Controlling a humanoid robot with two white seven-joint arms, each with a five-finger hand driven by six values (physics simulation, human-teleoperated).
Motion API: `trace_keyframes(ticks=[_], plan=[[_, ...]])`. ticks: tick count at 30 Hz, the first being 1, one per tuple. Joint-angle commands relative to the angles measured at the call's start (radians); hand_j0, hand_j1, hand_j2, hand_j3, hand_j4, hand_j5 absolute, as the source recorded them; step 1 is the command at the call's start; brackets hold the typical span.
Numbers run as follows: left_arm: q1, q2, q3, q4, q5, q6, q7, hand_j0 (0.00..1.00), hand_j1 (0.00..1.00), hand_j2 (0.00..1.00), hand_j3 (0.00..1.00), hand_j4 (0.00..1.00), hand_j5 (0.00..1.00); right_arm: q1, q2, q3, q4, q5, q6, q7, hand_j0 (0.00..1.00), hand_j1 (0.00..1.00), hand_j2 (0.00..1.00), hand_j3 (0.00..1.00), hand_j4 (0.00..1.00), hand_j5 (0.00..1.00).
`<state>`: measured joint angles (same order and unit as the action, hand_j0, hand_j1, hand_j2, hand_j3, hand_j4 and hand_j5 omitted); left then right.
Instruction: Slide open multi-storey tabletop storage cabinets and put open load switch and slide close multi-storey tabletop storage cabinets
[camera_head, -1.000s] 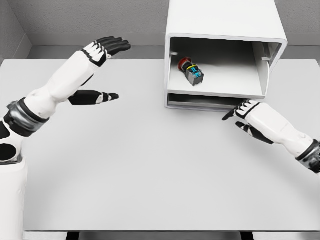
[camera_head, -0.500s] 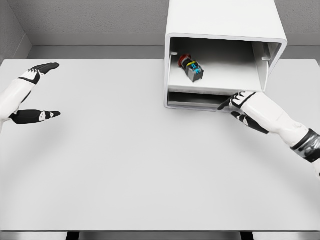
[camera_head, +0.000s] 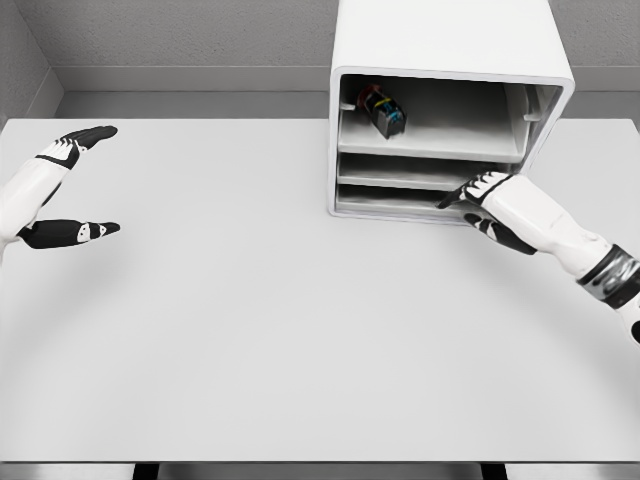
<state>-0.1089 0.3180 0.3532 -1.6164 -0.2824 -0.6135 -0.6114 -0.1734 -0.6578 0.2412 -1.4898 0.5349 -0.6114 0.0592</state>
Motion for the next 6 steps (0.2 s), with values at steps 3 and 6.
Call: trace_keyframes(ticks=[3,6], plan=[[0.000,0.001,0.003,0.000,0.008,0.003,0.001,1.00,1.00,1.00,1.00,1.00,1.00,0.052,-0.052,-0.144,0.000,-0.015,0.001,-0.007,0.59,0.59,0.59,0.59,0.59,0.59],[0.000,0.001,0.003,0.000,0.009,0.003,0.001,1.00,1.00,1.00,1.00,1.00,1.00,0.069,-0.074,-0.165,0.008,-0.044,0.001,-0.005,0.60,0.60,0.60,0.60,0.60,0.60]])
